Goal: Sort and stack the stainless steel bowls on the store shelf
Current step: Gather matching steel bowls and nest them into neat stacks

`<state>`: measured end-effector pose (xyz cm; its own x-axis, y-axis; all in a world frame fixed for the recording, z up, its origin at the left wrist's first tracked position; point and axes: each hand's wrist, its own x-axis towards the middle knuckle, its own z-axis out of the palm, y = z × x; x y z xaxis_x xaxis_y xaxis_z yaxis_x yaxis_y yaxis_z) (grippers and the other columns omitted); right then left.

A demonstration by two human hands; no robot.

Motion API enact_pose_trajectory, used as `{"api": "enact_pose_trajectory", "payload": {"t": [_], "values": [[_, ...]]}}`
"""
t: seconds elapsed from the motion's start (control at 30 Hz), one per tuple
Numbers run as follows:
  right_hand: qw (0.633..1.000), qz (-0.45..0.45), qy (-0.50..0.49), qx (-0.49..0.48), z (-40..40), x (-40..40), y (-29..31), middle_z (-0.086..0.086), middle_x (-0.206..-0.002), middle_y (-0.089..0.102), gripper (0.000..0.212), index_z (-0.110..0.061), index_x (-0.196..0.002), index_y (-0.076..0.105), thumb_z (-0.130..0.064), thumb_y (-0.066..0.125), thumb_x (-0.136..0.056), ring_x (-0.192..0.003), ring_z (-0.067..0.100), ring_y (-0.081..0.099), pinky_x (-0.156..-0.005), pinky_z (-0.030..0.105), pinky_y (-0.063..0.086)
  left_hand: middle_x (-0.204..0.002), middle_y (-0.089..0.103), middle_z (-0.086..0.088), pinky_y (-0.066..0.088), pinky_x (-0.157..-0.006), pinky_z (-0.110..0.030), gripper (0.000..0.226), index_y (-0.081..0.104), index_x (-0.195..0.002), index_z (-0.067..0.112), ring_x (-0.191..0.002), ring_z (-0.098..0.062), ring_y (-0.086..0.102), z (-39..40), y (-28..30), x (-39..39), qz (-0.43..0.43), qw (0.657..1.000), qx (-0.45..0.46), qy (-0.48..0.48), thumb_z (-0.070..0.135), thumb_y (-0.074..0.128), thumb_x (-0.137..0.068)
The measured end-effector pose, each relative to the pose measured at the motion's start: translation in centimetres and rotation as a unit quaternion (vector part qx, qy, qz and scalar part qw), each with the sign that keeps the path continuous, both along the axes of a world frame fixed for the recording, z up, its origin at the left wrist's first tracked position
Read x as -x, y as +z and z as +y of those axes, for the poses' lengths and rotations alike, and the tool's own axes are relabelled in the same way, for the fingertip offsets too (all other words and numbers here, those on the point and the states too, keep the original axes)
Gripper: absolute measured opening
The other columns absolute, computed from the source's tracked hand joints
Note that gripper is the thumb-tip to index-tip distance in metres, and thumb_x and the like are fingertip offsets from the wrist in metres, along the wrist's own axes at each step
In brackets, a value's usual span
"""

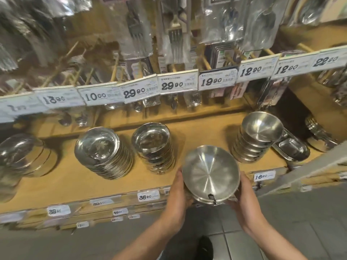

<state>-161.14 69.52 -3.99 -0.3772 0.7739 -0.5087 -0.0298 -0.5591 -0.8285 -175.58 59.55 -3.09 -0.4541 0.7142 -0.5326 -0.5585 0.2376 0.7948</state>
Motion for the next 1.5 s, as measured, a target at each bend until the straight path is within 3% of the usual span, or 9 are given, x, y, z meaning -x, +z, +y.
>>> {"api": "enact_pose_trajectory", "payload": {"t": [0.23,0.37,0.5,0.7,0.83,0.97,1.17,1.37,1.5], "values": [[0.999,0.012,0.008,-0.047,-8.1,3.7,2.3,-0.016,-0.121,0.068,0.035,-0.044,-0.116,0.068,-0.059,0.042,-0.099,-0.121,0.012,0.058,-0.075,0.030,0.057,-0.101,0.074,0.019,0.061,-0.081,-0.037,0.035,0.069,-0.108,0.048,-0.096,-0.008,0.071,-7.2,1.8,4.3,0.023,1.000,0.003,-0.005,0.063,0.039,-0.100],[0.998,0.012,0.010,-0.055,-13.0,6.9,3.1,-0.011,-0.129,0.064,0.041,-0.045,-0.115,0.069,-0.067,0.048,-0.087,-0.124,0.015,0.056,-0.082,0.040,0.057,-0.097,0.077,0.015,0.064,-0.078,-0.049,0.040,0.072,-0.100,0.048,-0.083,-0.003,0.073,-12.4,2.9,7.5,0.034,0.999,-0.024,-0.013,0.061,0.035,-0.102],[0.997,0.023,0.037,-0.064,-17.6,10.8,3.3,-0.016,-0.130,0.063,0.032,-0.047,-0.119,0.066,-0.058,0.042,-0.101,-0.125,0.013,0.055,-0.076,0.035,0.058,-0.101,0.075,0.018,0.060,-0.066,-0.031,0.038,0.070,-0.107,0.047,-0.088,-0.001,0.072,-17.6,3.7,11.3,0.041,0.999,-0.016,-0.007,0.065,0.036,-0.099],[0.992,0.014,0.112,-0.052,-22.9,16.8,3.5,-0.010,-0.142,0.056,0.041,-0.053,-0.121,0.062,-0.074,0.044,-0.091,-0.132,0.020,0.050,-0.100,0.060,0.051,-0.100,0.074,0.022,0.060,-0.068,-0.031,0.033,0.068,-0.108,0.046,-0.093,-0.001,0.070,-24.1,4.4,16.7,0.043,0.999,0.009,0.024,0.058,0.038,-0.101],[0.982,0.018,0.182,-0.050,-24.7,20.7,3.8,-0.027,-0.111,0.070,0.034,-0.060,-0.107,0.065,-0.075,0.042,-0.088,-0.121,0.015,0.058,-0.076,0.041,0.061,-0.101,0.074,0.022,0.059,-0.076,-0.037,0.031,0.069,-0.107,0.048,-0.105,-0.007,0.064,-27.2,4.3,20.2,0.048,0.996,0.025,0.070,0.059,0.041,-0.099],[0.970,0.012,0.238,-0.041,-25.3,25.1,3.7,-0.024,-0.109,0.072,0.040,-0.057,-0.106,0.066,-0.080,0.045,-0.080,-0.116,0.012,0.062,-0.081,0.038,0.059,-0.115,0.072,0.011,0.057,-0.066,-0.034,0.031,0.072,-0.106,0.044,-0.111,-0.013,0.061,-29.0,4.2,23.5,0.058,0.989,0.036,0.134,0.055,0.044,-0.099],[0.956,0.018,0.293,-0.023,-25.7,31.9,2.3,-0.016,-0.125,0.068,0.039,-0.059,-0.117,0.061,-0.077,0.042,-0.088,-0.115,0.011,0.064,-0.090,0.037,0.056,-0.118,0.072,0.010,0.059,-0.089,-0.046,0.035,0.070,-0.117,0.040,-0.117,-0.014,0.060,-30.7,3.4,29.1,0.034,0.979,0.058,0.195,0.056,0.043,-0.101],[0.959,-0.016,0.281,0.027,-24.4,38.2,-0.2,0.002,-0.132,0.063,0.038,-0.038,-0.128,0.056,-0.058,0.039,-0.100,-0.119,0.022,0.061,-0.099,0.048,0.054,-0.116,0.072,0.005,0.054,-0.099,-0.056,0.034,0.075,-0.108,0.039,-0.115,-0.018,0.061,-29.8,2.0,34.1,0.024,0.972,0.075,0.219,0.049,0.043,-0.103],[0.965,-0.010,0.262,0.011,-23.9,40.1,-1.5,-0.002,-0.137,0.060,0.057,-0.034,-0.141,0.052,-0.066,0.039,-0.095,-0.125,0.021,0.058,-0.097,0.047,0.055,-0.097,0.078,0.015,0.063,-0.076,-0.039,0.037,0.078,-0.096,0.045,-0.095,-0.009,0.074,-28.8,0.4,37.0,0.006,0.980,0.063,0.191,0.047,0.041,-0.104]]}}
